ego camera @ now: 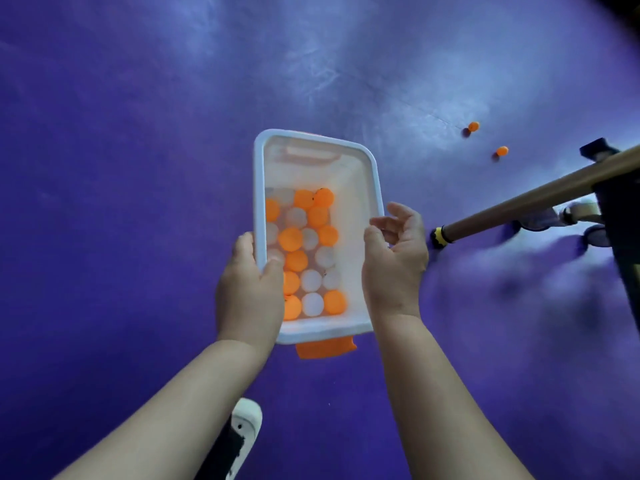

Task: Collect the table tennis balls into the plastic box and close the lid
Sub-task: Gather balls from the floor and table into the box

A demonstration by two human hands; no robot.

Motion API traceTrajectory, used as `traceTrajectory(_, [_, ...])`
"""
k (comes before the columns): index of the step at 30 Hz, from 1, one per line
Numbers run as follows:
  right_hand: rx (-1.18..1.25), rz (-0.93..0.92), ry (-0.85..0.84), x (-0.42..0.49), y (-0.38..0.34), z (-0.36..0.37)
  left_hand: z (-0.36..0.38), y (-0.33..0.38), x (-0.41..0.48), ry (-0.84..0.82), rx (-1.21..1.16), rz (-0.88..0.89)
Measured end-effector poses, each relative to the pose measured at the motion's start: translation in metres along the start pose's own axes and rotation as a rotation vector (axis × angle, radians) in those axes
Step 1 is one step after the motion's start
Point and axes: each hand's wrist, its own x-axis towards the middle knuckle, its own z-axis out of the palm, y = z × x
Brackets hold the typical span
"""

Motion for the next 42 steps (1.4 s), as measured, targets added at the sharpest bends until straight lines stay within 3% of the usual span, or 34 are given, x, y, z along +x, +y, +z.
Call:
traceTrajectory(7, [-0.135, 0.028, -0.125, -0.07, -0.163, -0.066, -0.138, 0.123, -0.091, -0.003, 0.082, -0.01])
traceTrajectory(13, [-0.338, 0.029, -0.392, -0.127, -0.326, -0.137, -0.271, 0.242, -0.164, -0.035, 0.156, -0.021])
traceTrajectory(20, [-0.408, -0.025, -0.62, -0.135, -0.466, -0.161, -0.379, 0.334, -0.176, -0.065, 0.122, -0.072])
traceTrajectory(26, [-0.518, -0.034, -0.692, -0.104, -0.533, -0.131, -0.427, 0.391, -0.126, -0.145, 0.079, -0.079])
traceTrajectory(31, [-0.505, -0.033, -0.642, -0.067, -0.583, -0.1, -0.45, 0.444, -0.07, -0.151, 0.095, -0.014])
traceTrajectory(42, [-0.332, -0.006, -0.493, 0.076, -0.637, -0.041, -0.423, 0.538, 0.071, -0.145, 0.062, 0.024])
